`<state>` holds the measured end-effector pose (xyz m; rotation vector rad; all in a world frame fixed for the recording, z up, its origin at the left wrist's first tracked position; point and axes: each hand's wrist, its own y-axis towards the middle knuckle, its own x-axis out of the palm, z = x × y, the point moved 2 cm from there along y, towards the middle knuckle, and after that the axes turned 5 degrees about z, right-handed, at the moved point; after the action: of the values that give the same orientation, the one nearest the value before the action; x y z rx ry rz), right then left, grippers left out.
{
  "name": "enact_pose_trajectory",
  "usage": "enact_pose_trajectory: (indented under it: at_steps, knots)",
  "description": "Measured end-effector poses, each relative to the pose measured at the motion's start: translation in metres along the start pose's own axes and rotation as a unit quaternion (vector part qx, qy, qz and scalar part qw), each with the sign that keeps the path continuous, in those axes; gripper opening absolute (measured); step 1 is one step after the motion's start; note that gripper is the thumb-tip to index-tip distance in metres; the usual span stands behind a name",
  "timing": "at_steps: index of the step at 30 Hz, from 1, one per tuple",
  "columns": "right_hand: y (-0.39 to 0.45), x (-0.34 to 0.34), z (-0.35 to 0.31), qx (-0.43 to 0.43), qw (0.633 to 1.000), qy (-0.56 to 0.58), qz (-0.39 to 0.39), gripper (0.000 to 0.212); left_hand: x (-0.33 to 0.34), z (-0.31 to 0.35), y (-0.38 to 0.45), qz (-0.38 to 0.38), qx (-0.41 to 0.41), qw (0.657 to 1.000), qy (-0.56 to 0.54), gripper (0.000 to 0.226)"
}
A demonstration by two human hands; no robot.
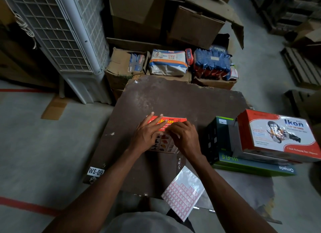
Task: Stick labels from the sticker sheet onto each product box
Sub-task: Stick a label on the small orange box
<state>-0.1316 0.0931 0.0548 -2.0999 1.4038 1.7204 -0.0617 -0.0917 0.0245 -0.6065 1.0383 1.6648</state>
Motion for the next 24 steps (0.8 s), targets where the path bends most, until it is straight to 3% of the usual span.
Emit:
enact_pose_trajectory:
  at_steps: [4,7,10,15,19,22,24]
  knots:
    - [0.001,-0.008,0.007,0.062,0.998,0.006,-0.015,0.032,-0.002,-0.001,0.0,-0.002,-0.005,1.0,-0.007,0.051]
    - [-0.002,-0.007,0.012,0.094,0.989,0.069,-0.094,0.068,0.0,-0.002,-0.002,-0.006,-0.01,1.0,-0.009,0.051]
    - [-0.006,0.0,0.01,0.094,0.978,0.093,-0.162,0.087,0.003,-0.002,-0.004,0.009,-0.006,1.0,-0.024,0.054]
    - [-0.007,0.001,0.005,0.076,0.984,0.049,-0.153,0.089,0.001,0.005,-0.015,0.051,-0.033,0.997,-0.045,0.06]
    - [-0.005,-0.002,0.01,0.079,0.983,0.074,-0.146,0.087,0.004,-0.002,-0.028,0.082,-0.127,0.975,-0.16,0.1]
    - [-0.005,0.0,0.012,0.084,0.982,0.093,-0.139,0.086,0.019,-0.02,-0.042,0.015,-0.255,0.925,-0.281,0.111]
    - [-0.005,0.001,0.015,0.089,0.981,0.118,-0.13,0.082,0.027,-0.032,-0.047,-0.016,-0.296,0.913,-0.28,0.106]
